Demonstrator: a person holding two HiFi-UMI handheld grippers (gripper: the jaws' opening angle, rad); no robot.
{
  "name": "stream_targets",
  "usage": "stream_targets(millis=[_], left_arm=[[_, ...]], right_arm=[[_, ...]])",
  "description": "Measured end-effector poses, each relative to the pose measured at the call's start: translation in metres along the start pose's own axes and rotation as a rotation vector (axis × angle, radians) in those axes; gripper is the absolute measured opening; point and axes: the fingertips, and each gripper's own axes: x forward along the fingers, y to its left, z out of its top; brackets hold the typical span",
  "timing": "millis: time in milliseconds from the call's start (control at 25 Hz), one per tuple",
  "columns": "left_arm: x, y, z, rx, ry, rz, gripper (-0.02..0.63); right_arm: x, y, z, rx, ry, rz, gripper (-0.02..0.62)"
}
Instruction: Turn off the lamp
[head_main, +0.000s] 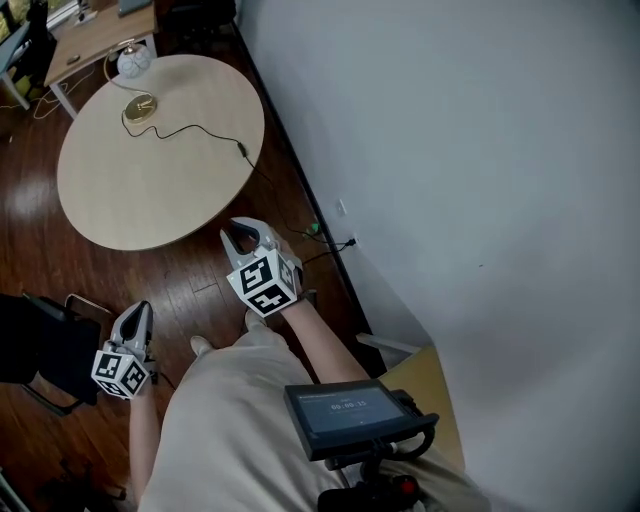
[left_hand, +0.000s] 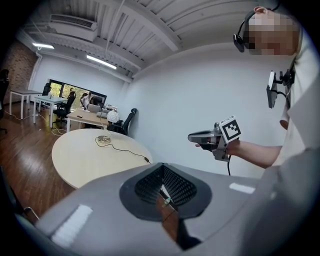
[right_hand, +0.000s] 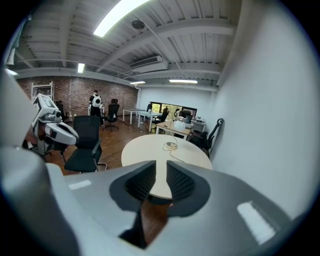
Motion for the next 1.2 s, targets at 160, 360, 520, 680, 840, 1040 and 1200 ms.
stream_targets(millis=[160,360,520,680,840,1040,1200], left_arm=[[0.001,0.002,0.001,0.002,0.017,-0.030,-0.014],[0.000,0.012,0.000,0.016,0.032,-0.048,-0.015],[0.008,0.025,-0.001,0.020,0.043,-0.038,-0.015],[0.026,0.017,-0.009,0.019,0.065,-0.065,-0.014],[0.028,0.010,-0.022,0.008,0.088,-0.082,-0.014],[0.038,0.003,-0.019,0.013,0.078,-0.091,-0.014],[0.047,0.003,-0.029,0.002,0.104,-0.094,-0.014]], right_arm=[[-0.002,-0.002,0.004,-0.001,-0.003,-0.045,0.058],[0.000,0.001,0.006,0.006,-0.009,-0.074,0.036],[0.009,0.003,0.007,-0.017,-0.039,-0.059,-0.003],[0.003,-0.007,-0.018,0.023,-0.020,-0.073,-0.003],[-0.009,-0.004,-0.061,0.077,0.033,-0.086,-0.003],[-0.020,-0.024,-0.079,0.089,0.036,-0.112,-0.003],[-0.015,-0.027,-0.091,0.117,0.053,-0.094,-0.003]])
